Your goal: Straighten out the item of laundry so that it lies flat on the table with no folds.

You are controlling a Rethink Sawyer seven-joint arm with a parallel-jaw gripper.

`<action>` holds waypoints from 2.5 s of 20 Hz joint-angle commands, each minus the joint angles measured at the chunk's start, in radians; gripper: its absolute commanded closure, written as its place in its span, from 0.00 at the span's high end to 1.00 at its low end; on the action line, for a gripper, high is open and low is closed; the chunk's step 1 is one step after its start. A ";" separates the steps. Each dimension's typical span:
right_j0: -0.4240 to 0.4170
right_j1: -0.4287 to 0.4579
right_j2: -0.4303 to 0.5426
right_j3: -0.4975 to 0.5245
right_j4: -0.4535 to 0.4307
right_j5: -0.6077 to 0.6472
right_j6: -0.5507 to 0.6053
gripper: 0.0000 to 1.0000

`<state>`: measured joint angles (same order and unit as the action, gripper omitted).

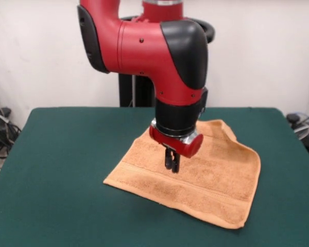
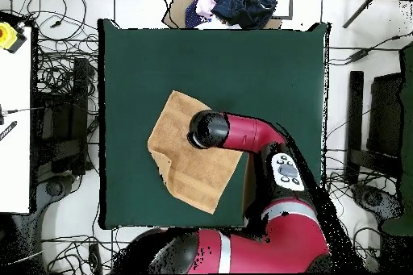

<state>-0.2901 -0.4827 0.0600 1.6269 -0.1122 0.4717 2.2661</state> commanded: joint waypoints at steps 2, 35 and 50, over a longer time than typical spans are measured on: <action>0.024 -0.013 0.112 0.176 0.042 -0.080 0.116 0.00; 0.214 0.013 0.104 0.376 0.154 -0.390 0.208 0.00; 0.180 0.063 0.138 0.429 0.114 -0.467 0.162 0.00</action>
<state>-0.0914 -0.4682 0.0886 2.0142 -0.0182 0.0772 2.2661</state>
